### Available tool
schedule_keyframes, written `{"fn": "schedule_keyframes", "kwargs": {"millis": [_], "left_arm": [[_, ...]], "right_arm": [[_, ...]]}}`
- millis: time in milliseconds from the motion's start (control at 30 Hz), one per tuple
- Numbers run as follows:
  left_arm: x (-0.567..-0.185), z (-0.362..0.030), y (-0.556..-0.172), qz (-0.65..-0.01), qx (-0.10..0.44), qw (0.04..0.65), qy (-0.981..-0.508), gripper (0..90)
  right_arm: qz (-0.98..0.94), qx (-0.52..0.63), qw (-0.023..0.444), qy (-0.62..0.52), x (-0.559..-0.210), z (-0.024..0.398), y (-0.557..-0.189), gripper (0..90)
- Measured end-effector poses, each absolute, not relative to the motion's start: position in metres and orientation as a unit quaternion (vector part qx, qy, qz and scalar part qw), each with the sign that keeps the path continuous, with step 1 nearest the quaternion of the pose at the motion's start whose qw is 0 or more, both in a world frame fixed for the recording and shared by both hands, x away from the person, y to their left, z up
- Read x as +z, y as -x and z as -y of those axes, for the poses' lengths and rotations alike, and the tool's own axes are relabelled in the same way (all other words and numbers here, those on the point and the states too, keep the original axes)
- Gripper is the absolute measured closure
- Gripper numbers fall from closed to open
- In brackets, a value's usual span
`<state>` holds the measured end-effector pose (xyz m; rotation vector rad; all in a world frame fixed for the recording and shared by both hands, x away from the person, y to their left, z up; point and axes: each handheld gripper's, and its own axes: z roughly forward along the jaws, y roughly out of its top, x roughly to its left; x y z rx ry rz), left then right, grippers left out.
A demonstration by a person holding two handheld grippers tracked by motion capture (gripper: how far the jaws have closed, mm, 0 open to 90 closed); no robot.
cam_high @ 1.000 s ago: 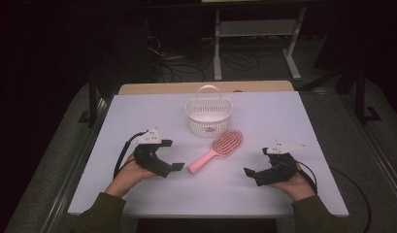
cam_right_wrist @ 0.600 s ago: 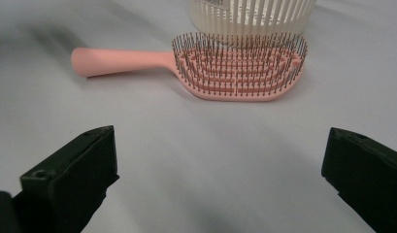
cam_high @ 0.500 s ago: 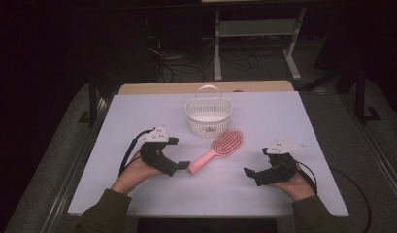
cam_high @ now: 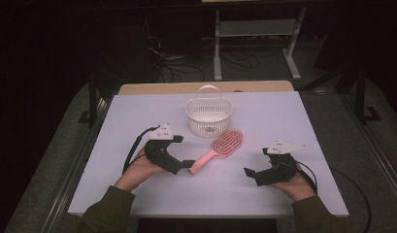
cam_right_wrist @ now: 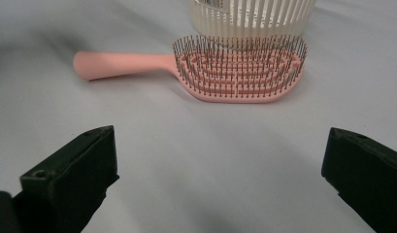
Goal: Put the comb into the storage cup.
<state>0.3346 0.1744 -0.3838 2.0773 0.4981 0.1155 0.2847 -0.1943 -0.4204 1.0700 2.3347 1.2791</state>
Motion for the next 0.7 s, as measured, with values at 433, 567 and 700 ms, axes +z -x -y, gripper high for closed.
{"fn": "schedule_keyframes", "kwargs": {"millis": [433, 567, 700], "left_arm": [[-0.383, -0.163, -0.336, -0.193, 0.046, 0.475, -0.857, 0.0], [-0.384, -0.160, -0.335, -0.192, 0.043, 0.475, -0.858, 0.0], [-0.384, -0.158, -0.336, -0.192, 0.041, 0.476, -0.858, 0.0]], "right_arm": [[-0.806, 0.442, 0.135, -0.370, -0.421, 0.194, -0.285, 0.0], [-0.805, 0.442, 0.135, -0.371, -0.421, 0.194, -0.285, 0.0], [-0.806, 0.442, 0.135, -0.370, -0.421, 0.194, -0.285, 0.0]]}}
